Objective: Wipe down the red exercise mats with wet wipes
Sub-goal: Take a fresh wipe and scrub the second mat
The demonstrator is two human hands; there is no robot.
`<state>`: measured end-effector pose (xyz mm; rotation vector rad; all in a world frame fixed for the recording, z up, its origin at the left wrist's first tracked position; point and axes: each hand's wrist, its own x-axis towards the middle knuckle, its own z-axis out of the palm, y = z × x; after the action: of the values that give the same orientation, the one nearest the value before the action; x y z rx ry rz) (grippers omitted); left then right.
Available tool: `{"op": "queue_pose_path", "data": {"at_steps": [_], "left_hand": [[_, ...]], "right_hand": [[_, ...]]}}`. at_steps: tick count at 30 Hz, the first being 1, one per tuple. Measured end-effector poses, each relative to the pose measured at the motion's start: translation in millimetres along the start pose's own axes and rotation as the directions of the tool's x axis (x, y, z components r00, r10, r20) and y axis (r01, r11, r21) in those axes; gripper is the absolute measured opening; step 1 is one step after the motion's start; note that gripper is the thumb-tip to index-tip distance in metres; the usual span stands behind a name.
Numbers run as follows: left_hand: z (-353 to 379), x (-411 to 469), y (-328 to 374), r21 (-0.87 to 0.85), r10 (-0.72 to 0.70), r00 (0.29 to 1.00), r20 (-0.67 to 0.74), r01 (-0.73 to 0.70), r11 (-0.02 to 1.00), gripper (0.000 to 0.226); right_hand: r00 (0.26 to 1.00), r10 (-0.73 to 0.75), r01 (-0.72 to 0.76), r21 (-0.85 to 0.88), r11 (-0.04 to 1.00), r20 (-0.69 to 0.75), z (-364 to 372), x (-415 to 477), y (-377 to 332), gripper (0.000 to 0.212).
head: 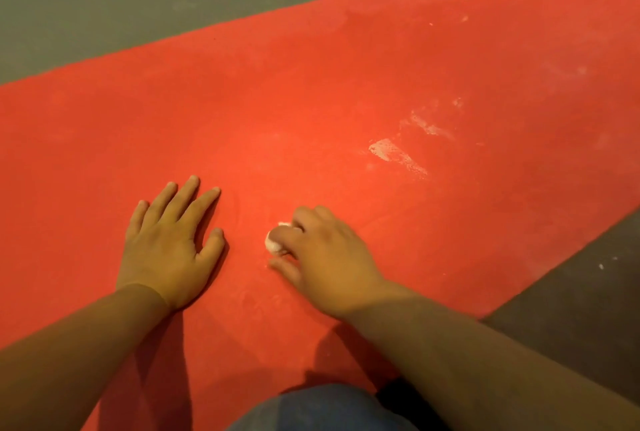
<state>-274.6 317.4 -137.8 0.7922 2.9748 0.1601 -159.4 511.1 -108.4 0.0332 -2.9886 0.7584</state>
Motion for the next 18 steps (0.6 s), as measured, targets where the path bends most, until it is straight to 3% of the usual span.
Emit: {"op": "queue_pose_path", "data": {"at_steps": [2,6,8,10,12,13,16,18], "left_hand": [[0.4,1.0,-0.4,-0.001,0.006,1.0,0.004,-0.006,1.0,0.067],[0.1,2.4,-0.3,-0.014,0.005,1.0,0.002,-0.005,1.0,0.068],[-1.6,3.6,0.7,-0.021,0.007,1.0,-0.005,-0.007,1.0,0.068],[-2.6,4.6,0.8,-0.022,0.007,1.0,-0.013,-0.007,1.0,0.068],[-2.9,4.8,0.7,-0.024,0.005,1.0,-0.017,-0.005,1.0,0.067],[-2.9,5.4,0.7,-0.024,0.007,1.0,-0.019,-0.008,1.0,0.067],[-1.0,7.4,0.1,-0.02,0.017,1.0,-0.015,-0.017,1.0,0.066],[-0.8,7.8,-0.3,-0.023,0.014,1.0,-0.021,-0.014,1.0,0.066]], "right_hand": [[0.998,0.053,-0.053,-0.022,0.998,-0.024,-9.9,10.6,24.6,0.016],[0.89,0.394,-0.409,-0.019,0.912,-0.23,-36.5,28.1,79.2,0.022],[0.941,0.307,-0.316,-0.048,0.947,-0.143,-25.9,23.9,57.2,0.022],[0.997,0.076,-0.077,-0.008,0.997,-0.014,-8.2,10.7,20.1,0.017],[0.993,-0.076,0.073,0.036,0.997,0.091,-6.0,5.5,10.8,0.017],[0.993,-0.065,0.062,0.038,0.997,0.102,-11.9,11.9,21.4,0.017],[0.976,0.2,-0.204,-0.045,0.978,-0.087,-37.0,35.0,71.9,0.018],[0.886,0.41,-0.428,-0.042,0.903,-0.215,-47.5,43.7,94.7,0.022]]}}
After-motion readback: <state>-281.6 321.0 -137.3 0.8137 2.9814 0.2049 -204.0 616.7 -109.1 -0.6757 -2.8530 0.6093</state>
